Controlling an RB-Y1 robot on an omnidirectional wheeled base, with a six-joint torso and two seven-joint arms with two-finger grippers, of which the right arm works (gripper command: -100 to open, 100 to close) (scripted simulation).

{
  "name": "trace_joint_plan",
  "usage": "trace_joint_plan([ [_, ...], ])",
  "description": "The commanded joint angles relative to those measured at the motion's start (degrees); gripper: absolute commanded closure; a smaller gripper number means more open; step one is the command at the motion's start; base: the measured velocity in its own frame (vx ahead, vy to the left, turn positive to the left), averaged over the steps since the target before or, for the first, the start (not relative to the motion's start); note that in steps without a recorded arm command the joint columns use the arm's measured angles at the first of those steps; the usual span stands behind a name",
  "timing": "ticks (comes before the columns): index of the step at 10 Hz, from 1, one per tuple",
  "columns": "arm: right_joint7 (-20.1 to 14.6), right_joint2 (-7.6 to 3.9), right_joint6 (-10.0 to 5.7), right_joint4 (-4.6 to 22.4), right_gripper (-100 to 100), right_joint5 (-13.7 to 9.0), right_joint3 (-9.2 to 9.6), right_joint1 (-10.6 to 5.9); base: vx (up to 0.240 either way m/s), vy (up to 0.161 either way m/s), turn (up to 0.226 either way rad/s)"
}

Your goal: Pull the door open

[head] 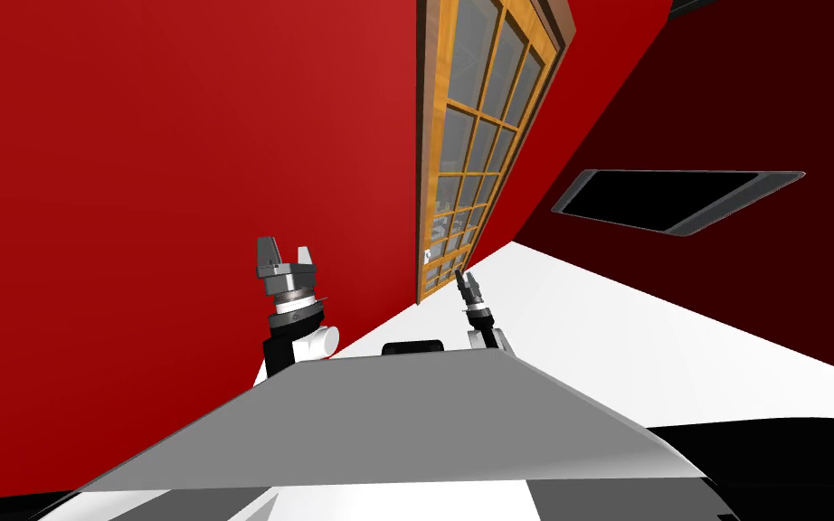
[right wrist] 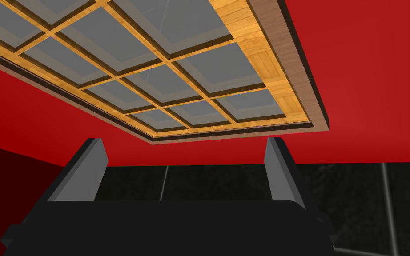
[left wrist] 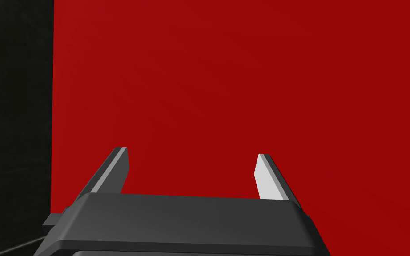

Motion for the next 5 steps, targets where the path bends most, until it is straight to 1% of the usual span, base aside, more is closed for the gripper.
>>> trace_joint_plan([
  [1, 1.82, 0.13, -0.92, 2.21, -100, 1.34, -0.28, -0.54, 0.044, -0.082, 0.096],
  [5, 5.81, 0.36, -2.86, 7.06, -100, 4.56, -0.93, -1.33, 0.055, -0.080, 0.084],
])
